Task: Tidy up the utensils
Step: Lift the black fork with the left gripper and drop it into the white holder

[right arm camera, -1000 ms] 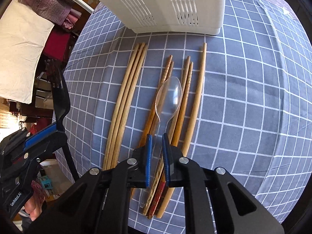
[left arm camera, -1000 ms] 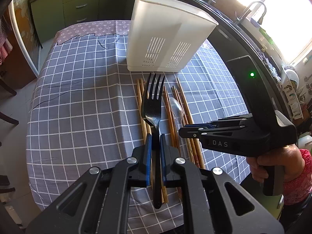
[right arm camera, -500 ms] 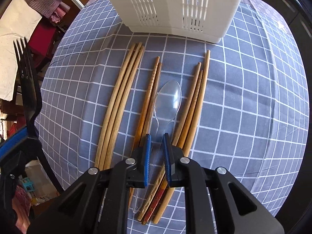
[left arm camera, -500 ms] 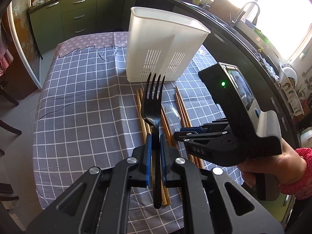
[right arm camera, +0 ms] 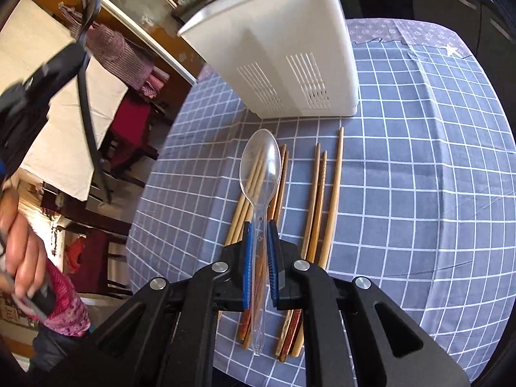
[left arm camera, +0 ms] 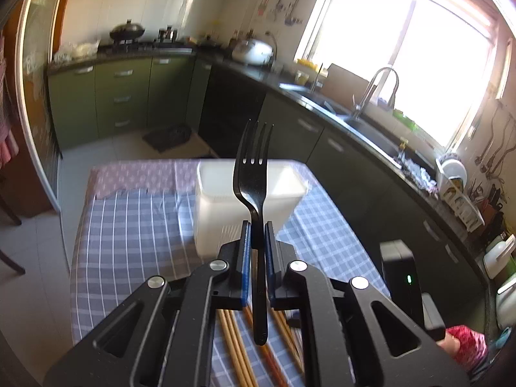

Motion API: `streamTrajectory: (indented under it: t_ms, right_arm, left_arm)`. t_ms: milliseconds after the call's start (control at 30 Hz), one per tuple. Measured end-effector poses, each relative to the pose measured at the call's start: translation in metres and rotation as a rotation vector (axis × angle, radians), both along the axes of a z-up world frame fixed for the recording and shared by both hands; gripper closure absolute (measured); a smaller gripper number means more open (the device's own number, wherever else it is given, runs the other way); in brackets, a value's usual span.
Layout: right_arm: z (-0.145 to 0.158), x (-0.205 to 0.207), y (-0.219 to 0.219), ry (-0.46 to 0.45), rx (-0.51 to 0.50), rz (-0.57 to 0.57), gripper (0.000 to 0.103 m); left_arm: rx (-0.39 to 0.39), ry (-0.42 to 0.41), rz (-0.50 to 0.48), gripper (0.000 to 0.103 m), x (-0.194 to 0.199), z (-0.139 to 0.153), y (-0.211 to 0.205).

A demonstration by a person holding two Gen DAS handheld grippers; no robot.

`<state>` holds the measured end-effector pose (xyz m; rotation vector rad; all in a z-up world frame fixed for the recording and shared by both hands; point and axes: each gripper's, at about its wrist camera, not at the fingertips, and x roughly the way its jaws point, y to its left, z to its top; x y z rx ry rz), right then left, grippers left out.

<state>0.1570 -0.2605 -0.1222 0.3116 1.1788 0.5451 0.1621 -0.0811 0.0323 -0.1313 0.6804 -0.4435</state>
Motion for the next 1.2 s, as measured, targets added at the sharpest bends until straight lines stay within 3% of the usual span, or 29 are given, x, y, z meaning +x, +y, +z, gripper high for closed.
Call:
streamTrajectory:
  t_ms: [167,367,600,833,967,1200]
  right_arm:
    - [0.018,-0.020,-0.023,-0.047,0.063,0.003,0.093]
    - [0.029,-0.033,-0.050,-0.097,0.109,-0.013,0.093]
    - [0.042,-0.036,-0.068,-0.138,0.158,-0.021,0.093]
    - [0.072,-0.028,-0.071,-0.210,0.161,-0.036,0.093]
    - [0.093,-0.019,-0.071,-0.258,0.167,-0.053,0.093]
    - [0.147,0.013,-0.061,-0.414,0.158,-0.092,0.093]
  left_arm:
    - [-0.029,-0.204,0.031,0.095,0.040,0.027,-0.021]
    - [0.023,-0.281,0.083,0.095,0.088,0.016,-0.039]
    - [0.078,-0.215,0.096,0.095,0.113,-0.021,-0.042]
    - [0.125,-0.166,0.078,0.094,0.109,-0.055,-0.037]
    - [0.114,-0.155,0.076,0.075,0.107,-0.057,-0.027]
    - [0.072,-0.186,0.118,0.075,0.070,-0.034,0.002]
